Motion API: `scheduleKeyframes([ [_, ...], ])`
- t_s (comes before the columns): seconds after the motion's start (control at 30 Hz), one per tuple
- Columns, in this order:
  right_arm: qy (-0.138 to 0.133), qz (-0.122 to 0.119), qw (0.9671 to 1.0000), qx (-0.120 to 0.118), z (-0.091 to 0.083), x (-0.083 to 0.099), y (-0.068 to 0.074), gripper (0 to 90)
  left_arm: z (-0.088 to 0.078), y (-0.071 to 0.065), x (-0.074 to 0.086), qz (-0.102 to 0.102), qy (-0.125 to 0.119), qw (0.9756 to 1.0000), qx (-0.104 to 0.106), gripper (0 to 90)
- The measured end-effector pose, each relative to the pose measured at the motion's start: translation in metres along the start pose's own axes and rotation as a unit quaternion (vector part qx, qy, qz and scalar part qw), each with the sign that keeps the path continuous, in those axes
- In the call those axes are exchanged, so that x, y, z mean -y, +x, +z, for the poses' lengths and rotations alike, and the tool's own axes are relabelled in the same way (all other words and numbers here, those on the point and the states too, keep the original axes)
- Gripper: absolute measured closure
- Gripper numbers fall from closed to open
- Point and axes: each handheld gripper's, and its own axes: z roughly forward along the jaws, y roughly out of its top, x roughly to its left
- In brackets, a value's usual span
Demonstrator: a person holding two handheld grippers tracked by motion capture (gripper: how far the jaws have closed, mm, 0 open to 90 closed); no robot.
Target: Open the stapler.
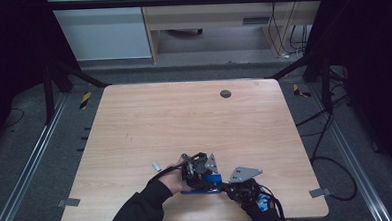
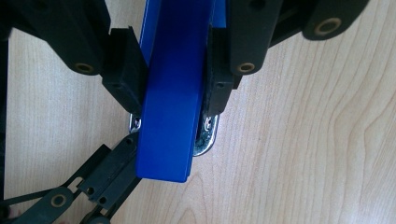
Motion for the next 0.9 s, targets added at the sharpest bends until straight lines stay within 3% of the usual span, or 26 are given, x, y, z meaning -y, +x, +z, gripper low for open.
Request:
scheduleKeyframes([
  [0.17,-0.002,0.002,1.0000,0.001,0.000,0.000,0.000,90.0,0.000,0.003,0.001,0.003,-0.004,0.9999,0.010,62.7],
  [0.33,-0.001,0.002,1.0000,0.001,0.000,0.000,0.000,90.0,0.000,0.003,-0.002,0.009,0.010,0.9999,0.008,62.5],
  [0.63,-0.001,0.006,1.0000,-0.002,0.000,0.000,0.000,90.0,0.005,0.004,-0.006,0.009,0.013,0.9997,0.019,60.4],
  [0.7,0.001,0.006,1.0000,-0.002,0.000,0.000,0.000,90.0,0.006,0.004,-0.009,0.025,0.027,0.9992,0.015,62.9],
  [0.9,-0.001,0.007,1.0000,-0.005,0.000,0.000,-0.001,90.0,0.005,0.007,-0.009,0.034,0.024,0.9988,0.026,64.8],
])
